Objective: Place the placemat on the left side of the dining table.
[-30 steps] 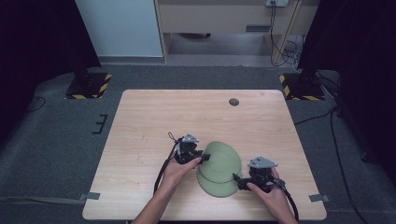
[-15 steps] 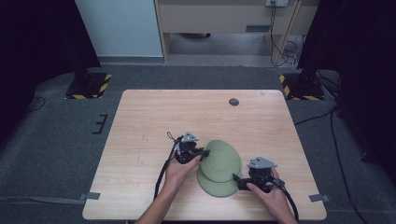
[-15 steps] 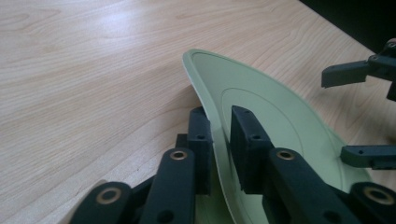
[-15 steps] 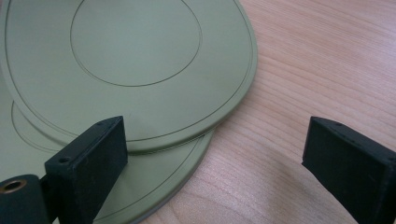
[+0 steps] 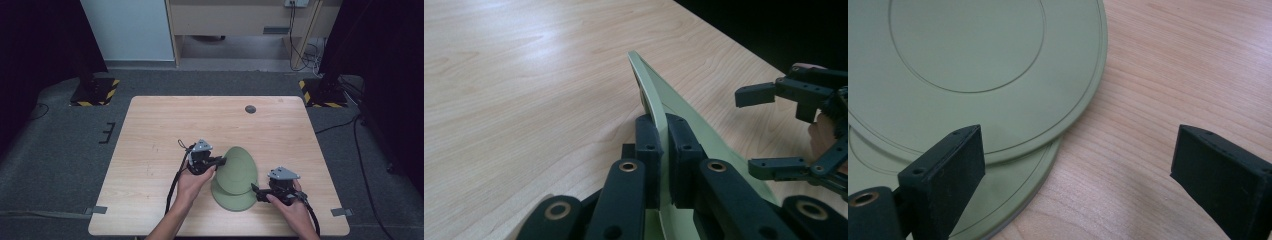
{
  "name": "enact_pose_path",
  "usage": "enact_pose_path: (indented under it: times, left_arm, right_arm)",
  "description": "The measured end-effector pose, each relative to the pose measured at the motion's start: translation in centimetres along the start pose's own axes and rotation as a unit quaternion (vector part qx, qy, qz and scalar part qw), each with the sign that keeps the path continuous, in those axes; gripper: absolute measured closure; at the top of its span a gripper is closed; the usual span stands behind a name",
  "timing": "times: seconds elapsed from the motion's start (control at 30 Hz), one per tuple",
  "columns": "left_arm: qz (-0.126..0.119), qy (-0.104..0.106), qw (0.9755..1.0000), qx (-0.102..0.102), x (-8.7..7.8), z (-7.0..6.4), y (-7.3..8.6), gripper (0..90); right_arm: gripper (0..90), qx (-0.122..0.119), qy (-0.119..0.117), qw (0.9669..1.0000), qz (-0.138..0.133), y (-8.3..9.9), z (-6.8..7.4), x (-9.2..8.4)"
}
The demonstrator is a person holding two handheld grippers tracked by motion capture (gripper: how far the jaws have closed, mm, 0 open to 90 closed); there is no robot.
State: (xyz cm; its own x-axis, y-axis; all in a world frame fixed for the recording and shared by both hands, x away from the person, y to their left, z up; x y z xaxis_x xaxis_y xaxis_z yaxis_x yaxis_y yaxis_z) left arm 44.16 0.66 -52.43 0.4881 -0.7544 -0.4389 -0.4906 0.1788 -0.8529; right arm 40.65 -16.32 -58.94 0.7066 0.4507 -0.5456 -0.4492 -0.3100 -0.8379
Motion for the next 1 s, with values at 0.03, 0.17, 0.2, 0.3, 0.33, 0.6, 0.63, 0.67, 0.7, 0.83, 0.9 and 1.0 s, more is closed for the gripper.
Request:
enact_pose_path:
  times: [0.03,0.17,0.2,0.3,0.33,0.6,0.63,0.67,0.7,0.83,0.9,1.0]
  left_arm:
    - [-0.002,0.001,1.0,0.003,-0.2,-0.1,-0.2,85.1]
    - [-0.012,0.004,0.9999,0.01,-0.8,-0.6,-1.2,85.2]
    - [-0.012,0.004,0.9999,0.01,-0.8,-0.6,-1.2,85.2]
    - [-0.023,0.009,0.9996,0.015,-1.5,-1.0,-2.3,85.2]
    - [-0.026,0.01,0.9995,0.015,-1.6,-1.1,-2.5,85.2]
    - [-0.038,0.016,0.9991,0.01,-2.2,-1.1,-3.3,85.3]
    - [-0.038,0.016,0.9991,0.01,-2.2,-1.1,-3.3,85.3]
    - [-0.038,0.016,0.9991,0.01,-2.3,-1.0,-3.4,85.3]
    - [-0.042,0.014,0.9989,0.011,-2.6,-0.9,-3.7,85.3]
    - [-0.053,0.013,0.9985,0.007,-3.2,-0.6,-4.4,85.3]
    - [-0.062,0.006,0.998,0.006,-3.7,-0.1,-4.8,85.3]
    - [-0.064,-0.001,0.9979,0.007,-4.0,0.4,-5.0,85.3]
  right_arm:
    - [7.2,0.003,0.001,1.0,0.0,0.0,0.0,0.0]
    - [7.2,0.006,0.007,1.0,-0.002,0.0,-0.4,-0.1]
    - [7.2,0.006,0.007,1.0,-0.002,0.0,-0.4,-0.1]
    - [7.3,0.007,0.009,0.9999,-0.003,0.0,-0.7,-0.2]
    - [7.3,0.01,0.01,0.9999,-0.002,0.0,-0.7,-0.2]
    - [7.2,0.013,0.014,0.9998,-0.002,0.0,-1.0,-0.2]
    - [7.2,0.013,0.014,0.9998,-0.002,0.0,-1.0,-0.2]
    - [7.2,0.014,0.016,0.9998,-0.003,0.0,-1.1,-0.2]
    - [7.2,0.015,0.017,0.9997,-0.003,0.0,-1.2,-0.2]
    - [7.3,0.017,0.021,0.9996,-0.004,0.0,-1.5,-0.2]
    - [7.2,0.02,0.024,0.9995,-0.005,0.0,-1.8,-0.2]
    - [7.3,0.02,0.024,0.9995,-0.005,-0.1,-1.9,-0.3]
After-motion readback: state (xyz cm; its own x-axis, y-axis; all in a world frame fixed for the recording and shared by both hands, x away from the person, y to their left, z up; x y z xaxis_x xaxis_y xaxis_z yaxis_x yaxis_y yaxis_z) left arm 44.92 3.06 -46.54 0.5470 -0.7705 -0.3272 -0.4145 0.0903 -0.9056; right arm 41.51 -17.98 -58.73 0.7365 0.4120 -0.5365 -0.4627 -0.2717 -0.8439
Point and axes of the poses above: each handheld gripper's, and its own axes: x roughly forward along the jaws, y roughly out of its underside, z roughly to its left, the point moved 10 cm from there along x, roughly forward along the jaws, and after that the axes turned 5 degrees about -z, right-handed, at the moved point
